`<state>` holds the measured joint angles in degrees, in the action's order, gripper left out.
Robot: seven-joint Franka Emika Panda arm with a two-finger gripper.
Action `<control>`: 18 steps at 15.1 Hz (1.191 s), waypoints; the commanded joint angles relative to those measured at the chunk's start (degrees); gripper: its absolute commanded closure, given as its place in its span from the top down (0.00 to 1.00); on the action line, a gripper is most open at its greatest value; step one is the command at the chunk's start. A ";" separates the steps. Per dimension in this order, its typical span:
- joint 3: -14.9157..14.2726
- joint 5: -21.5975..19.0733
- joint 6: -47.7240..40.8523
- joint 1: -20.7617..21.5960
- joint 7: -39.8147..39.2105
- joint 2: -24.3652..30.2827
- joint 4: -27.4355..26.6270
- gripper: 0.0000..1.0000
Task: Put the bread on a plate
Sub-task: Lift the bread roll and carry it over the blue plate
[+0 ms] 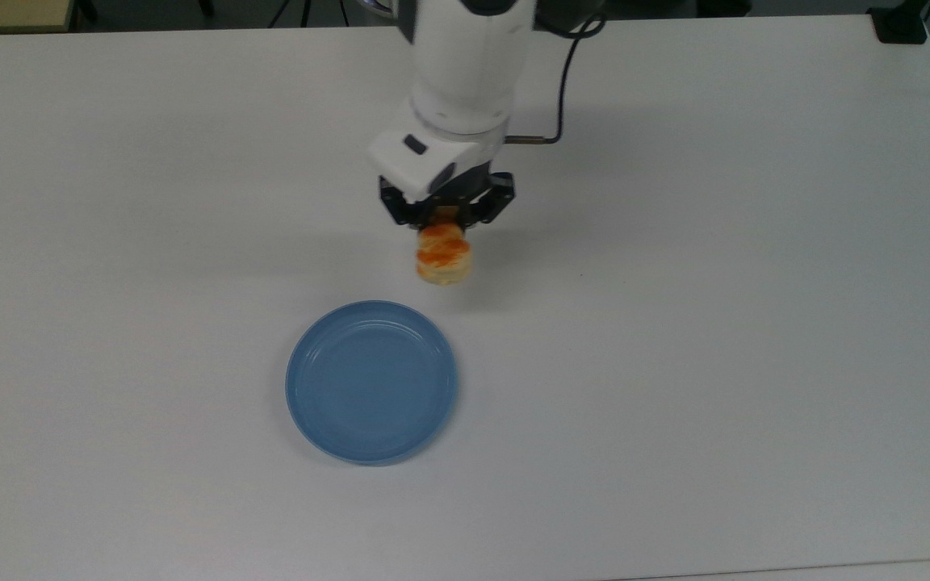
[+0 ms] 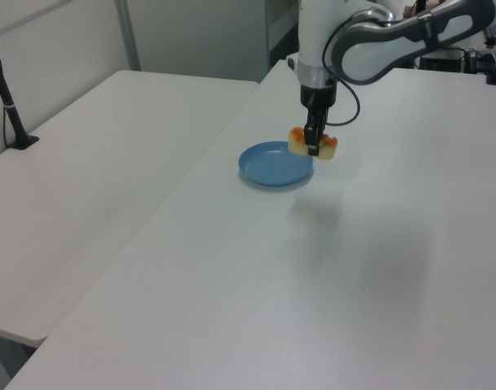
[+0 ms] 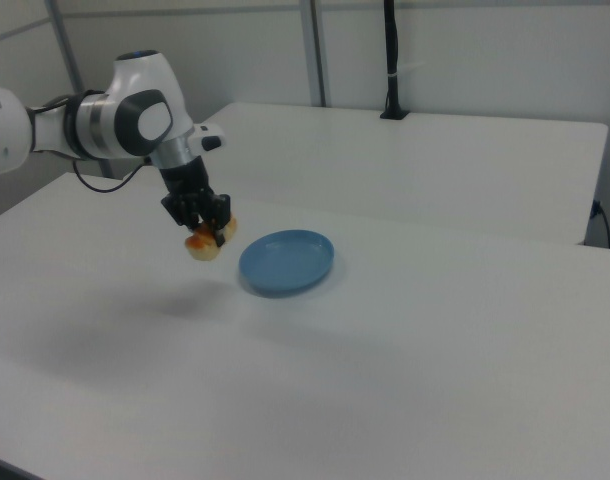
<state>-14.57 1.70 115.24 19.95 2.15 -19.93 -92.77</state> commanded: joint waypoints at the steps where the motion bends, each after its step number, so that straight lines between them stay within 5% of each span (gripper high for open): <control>1: -1.60 0.32 -0.55 -2.01 -3.21 -4.92 5.30 0.43; 12: -1.69 0.06 4.20 -7.73 0.65 -22.06 22.79 0.46; 18: -1.42 -0.03 6.40 -7.04 5.31 -23.57 23.60 0.51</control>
<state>-15.75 1.69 121.29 12.23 4.79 -43.15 -70.38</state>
